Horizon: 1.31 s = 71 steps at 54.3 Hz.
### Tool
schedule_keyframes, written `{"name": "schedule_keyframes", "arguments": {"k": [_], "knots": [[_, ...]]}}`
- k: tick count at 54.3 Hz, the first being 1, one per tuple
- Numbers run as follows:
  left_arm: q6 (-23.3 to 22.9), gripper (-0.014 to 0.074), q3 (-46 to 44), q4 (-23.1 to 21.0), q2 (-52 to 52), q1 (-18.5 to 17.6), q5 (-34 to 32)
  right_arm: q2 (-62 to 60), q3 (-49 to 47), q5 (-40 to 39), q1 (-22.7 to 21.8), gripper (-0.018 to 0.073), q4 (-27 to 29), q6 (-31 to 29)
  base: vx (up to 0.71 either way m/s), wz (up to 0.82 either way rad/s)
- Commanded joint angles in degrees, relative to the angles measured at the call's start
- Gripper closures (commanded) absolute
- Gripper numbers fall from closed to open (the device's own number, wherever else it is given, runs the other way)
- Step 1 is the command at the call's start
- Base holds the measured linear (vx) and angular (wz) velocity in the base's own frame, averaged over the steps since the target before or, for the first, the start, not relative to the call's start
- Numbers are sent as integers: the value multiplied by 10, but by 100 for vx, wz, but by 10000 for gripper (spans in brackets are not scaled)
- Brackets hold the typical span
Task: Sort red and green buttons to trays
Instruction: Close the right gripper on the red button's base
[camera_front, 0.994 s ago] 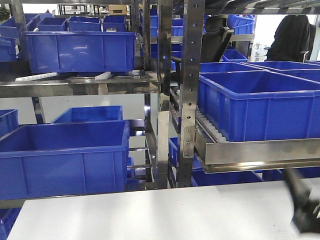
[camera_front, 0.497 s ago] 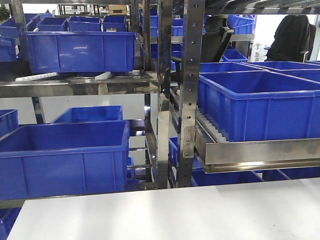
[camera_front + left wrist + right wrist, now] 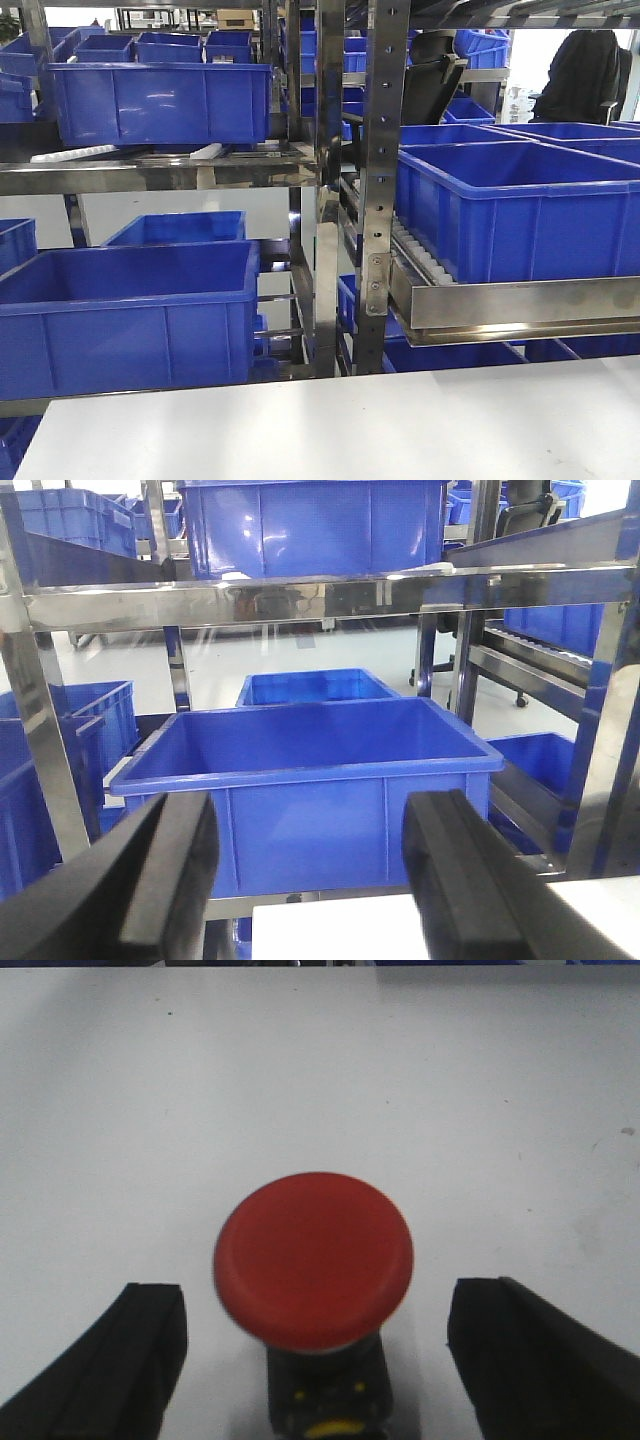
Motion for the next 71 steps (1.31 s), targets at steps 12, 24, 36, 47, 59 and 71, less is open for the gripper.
{"name": "schedule_keyframes", "arguments": {"k": [12, 24, 36, 47, 59, 71], "knots": [[-3, 62, -21, -5, -2, -4, -55, -4, -20, -115, 0, 529, -9, 1, 0, 0], [-46, 62, -14, -5, 0, -4, -54, -4, -15, -107, 0, 573, -32, 1, 0, 0], [-45, 62, 97, -5, 47, -17, -68, -4, -15, -107, 0, 573, -32, 1, 0, 0], [-45, 62, 223, 2, 137, -62, -266, -4, -15, -108, 0, 572, -31, 1, 0, 0], [-107, 62, 313, 81, 279, -93, -481, -4, -15, -105, 0, 572, -16, 1, 0, 0], [-124, 62, 340, 115, 416, -96, -634, -4, -15, -101, 0, 572, 0, 1, 0, 0]]}}
